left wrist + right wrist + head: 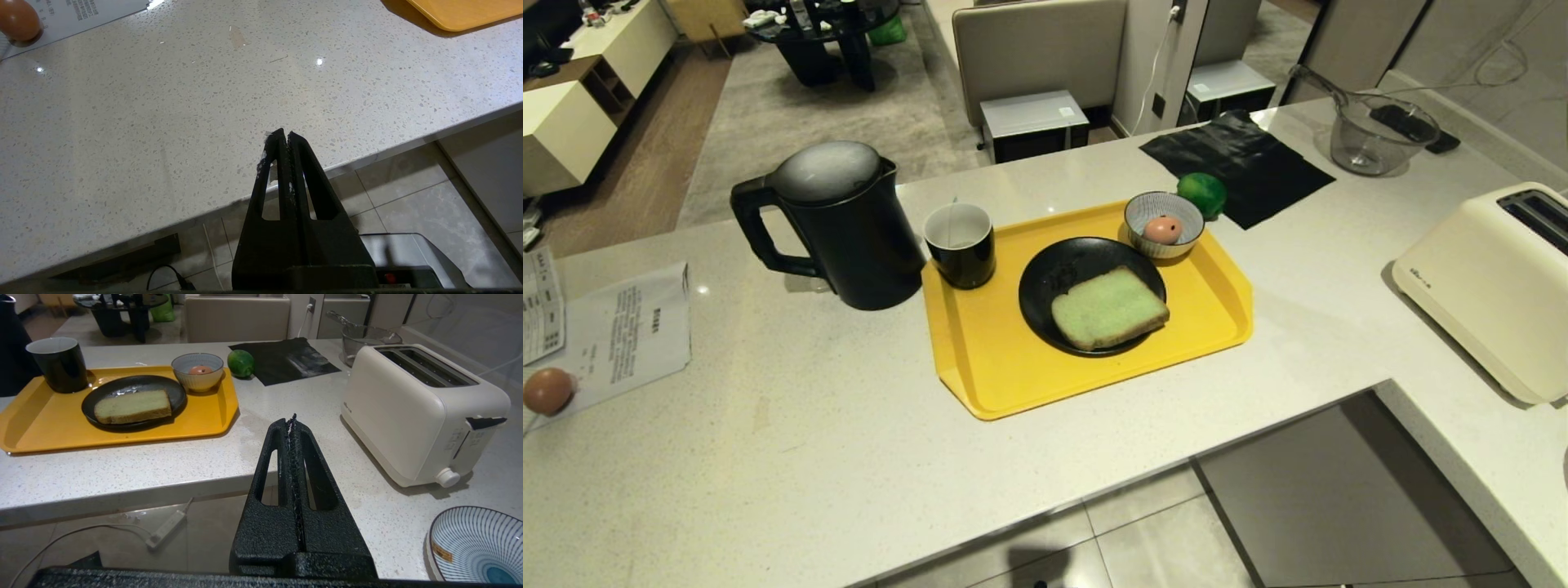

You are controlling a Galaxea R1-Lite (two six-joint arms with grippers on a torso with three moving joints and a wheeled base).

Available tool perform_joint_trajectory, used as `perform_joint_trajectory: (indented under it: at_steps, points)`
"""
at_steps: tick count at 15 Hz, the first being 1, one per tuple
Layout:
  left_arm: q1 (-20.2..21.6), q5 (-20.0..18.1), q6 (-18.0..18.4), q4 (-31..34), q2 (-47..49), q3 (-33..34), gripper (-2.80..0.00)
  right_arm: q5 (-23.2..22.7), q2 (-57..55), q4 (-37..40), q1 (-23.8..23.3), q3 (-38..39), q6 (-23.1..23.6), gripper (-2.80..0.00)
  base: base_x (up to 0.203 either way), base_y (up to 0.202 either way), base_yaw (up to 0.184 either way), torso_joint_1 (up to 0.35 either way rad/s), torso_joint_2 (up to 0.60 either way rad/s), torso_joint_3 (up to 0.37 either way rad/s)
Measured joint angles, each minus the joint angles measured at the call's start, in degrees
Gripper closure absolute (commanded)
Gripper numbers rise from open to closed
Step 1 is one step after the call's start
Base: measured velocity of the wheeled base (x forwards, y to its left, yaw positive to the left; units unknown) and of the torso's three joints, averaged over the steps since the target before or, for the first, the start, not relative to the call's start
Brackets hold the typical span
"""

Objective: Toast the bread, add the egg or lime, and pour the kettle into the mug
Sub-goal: Pick up the kettle

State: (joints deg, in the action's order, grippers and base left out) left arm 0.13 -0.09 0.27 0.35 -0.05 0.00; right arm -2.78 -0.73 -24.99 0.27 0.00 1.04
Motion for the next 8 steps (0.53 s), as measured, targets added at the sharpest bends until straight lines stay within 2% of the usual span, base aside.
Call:
perform_joint_trajectory:
  at_steps: [3, 6, 8]
  points:
    - [0.0, 0.0, 0.0, 0.0, 0.0, 0.0, 0.0, -0.6, 0.6, 1.3, 0.0, 0.0, -0.1, 0.0, 0.0, 0.0, 0.0, 0.0, 0.0, 0.0]
    - [0.0, 0.0, 0.0, 0.0, 0.0, 0.0, 0.0, 0.0, 0.7, 11.2, 0.0, 0.0, -0.9, 0.0, 0.0, 0.0, 0.0, 0.0, 0.0, 0.0]
    - [0.0, 0.0, 0.0, 0.0, 0.0, 0.0, 0.0, 2.9, 0.7, 17.8, 0.0, 0.0, -2.3, 0.0, 0.0, 0.0, 0.0, 0.0, 0.0, 0.0]
